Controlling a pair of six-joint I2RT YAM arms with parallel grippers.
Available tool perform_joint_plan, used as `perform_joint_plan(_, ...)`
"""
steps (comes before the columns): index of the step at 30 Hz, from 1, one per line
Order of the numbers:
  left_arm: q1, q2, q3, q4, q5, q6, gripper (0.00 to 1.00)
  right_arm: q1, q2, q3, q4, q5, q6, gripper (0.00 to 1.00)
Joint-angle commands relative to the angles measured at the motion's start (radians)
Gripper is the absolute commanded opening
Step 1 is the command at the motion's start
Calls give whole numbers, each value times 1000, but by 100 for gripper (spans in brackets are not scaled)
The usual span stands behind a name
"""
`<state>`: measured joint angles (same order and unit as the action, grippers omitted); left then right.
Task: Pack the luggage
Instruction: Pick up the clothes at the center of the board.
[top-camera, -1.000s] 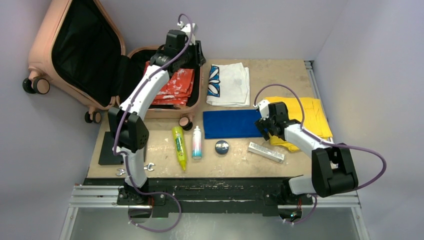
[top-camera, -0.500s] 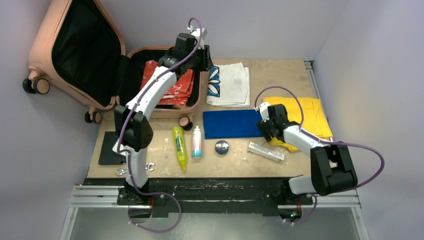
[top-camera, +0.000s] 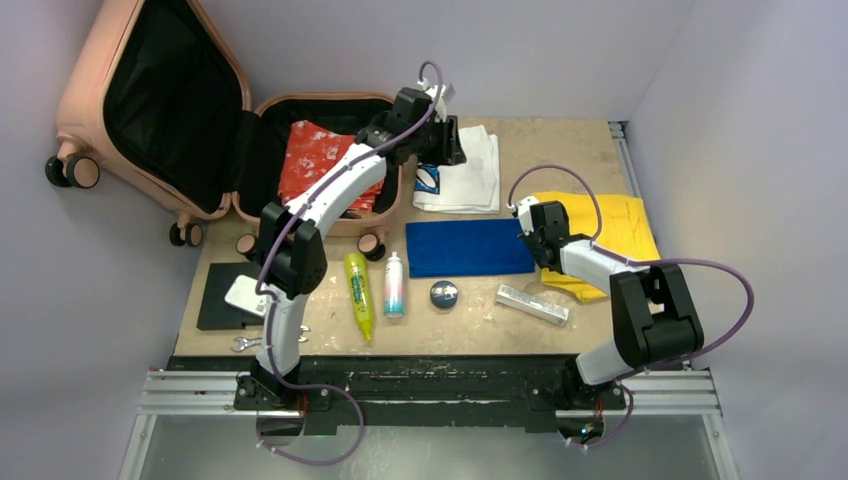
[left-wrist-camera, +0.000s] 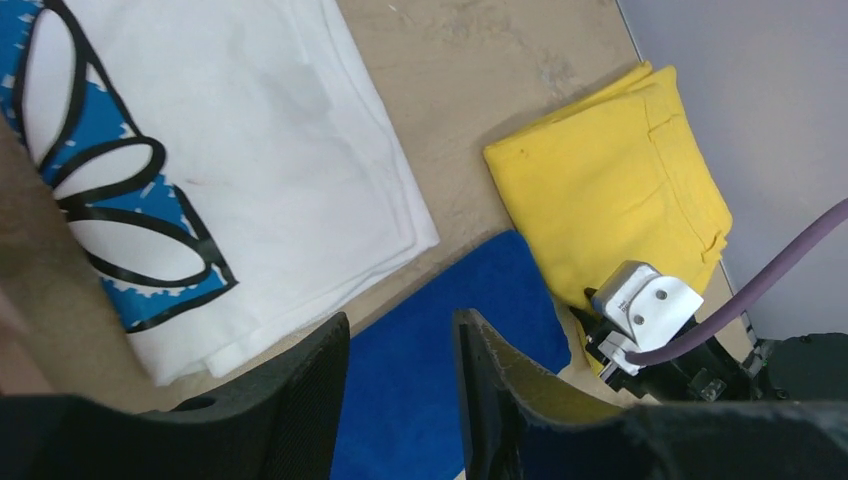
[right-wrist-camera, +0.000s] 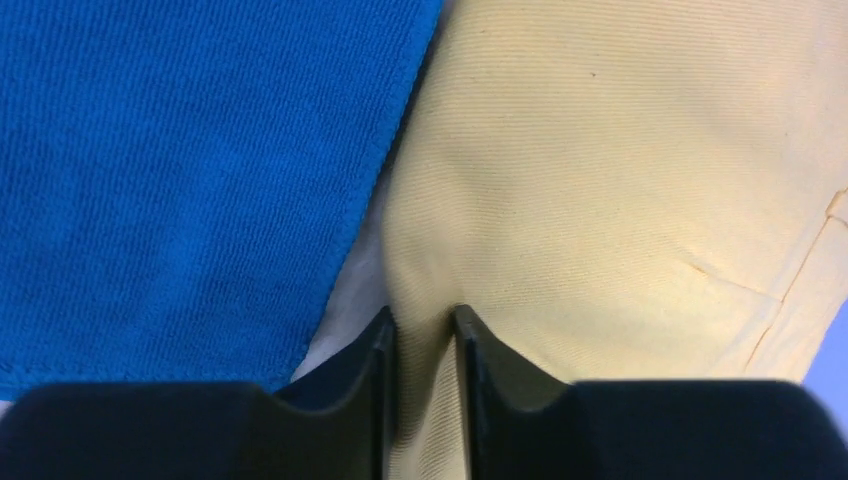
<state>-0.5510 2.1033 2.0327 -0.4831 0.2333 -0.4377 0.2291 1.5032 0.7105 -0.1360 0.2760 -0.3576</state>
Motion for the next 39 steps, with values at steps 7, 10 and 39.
perform_joint_plan(7,-41,134,-24,123,206,-174,63,-16,-75,34,38,10,7,0)
perform_joint_plan(10,-53,164,-64,206,300,-266,79,-29,-103,49,51,-15,5,0)
perform_joint_plan(39,-80,339,-100,632,459,-552,99,-28,-254,81,298,-468,-35,0)
